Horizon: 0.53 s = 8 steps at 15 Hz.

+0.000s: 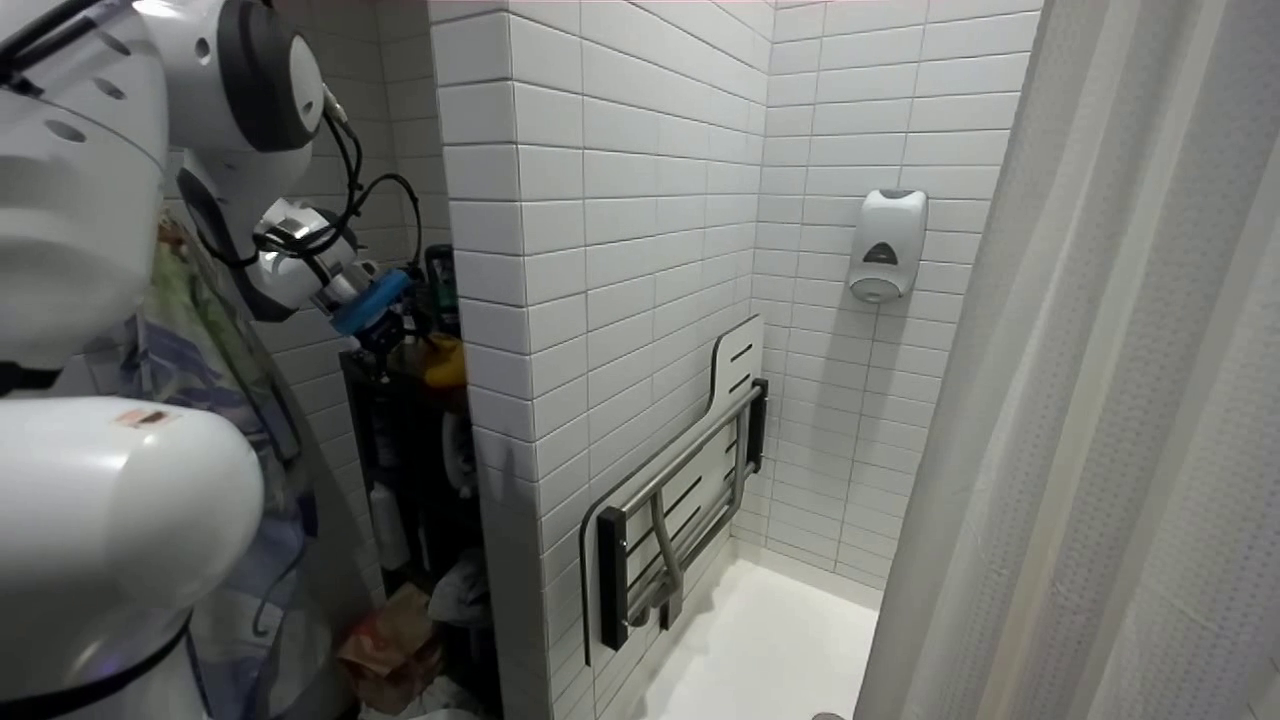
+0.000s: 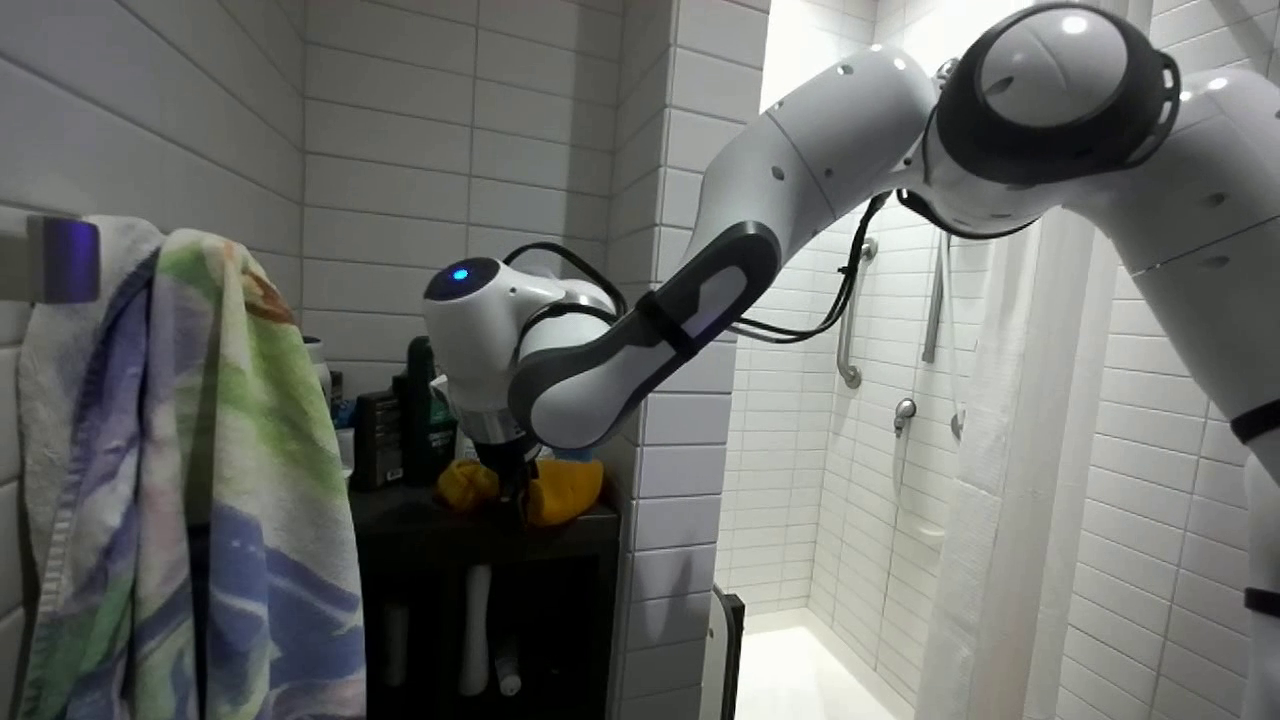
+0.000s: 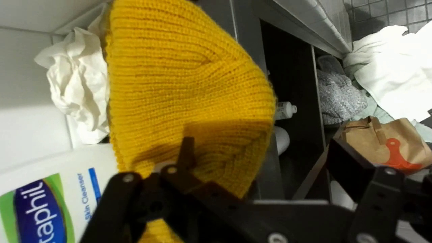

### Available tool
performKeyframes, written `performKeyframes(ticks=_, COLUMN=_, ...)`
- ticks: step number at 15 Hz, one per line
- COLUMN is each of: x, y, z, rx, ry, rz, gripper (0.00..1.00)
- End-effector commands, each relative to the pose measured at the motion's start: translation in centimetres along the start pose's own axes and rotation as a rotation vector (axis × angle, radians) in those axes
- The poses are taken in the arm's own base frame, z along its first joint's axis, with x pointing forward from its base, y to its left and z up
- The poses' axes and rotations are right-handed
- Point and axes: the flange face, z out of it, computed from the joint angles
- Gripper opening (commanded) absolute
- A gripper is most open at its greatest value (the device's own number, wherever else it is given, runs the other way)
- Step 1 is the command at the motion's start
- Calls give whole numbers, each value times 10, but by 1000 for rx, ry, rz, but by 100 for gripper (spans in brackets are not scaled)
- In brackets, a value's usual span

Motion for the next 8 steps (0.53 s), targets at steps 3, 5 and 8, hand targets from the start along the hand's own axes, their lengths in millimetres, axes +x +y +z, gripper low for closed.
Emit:
performKeyframes(ticks=3, x=7, y=13, z=12, rx=-69, ry=-5, rz=38, gripper=100)
performKeyframes(ticks=5, x=9, y=15, z=13, rx=-78, ry=-3, rz=45, gripper=100)
performKeyframes(ticks=8, x=11, y=18, z=11, rx=-72, ry=3, rz=58, gripper=69)
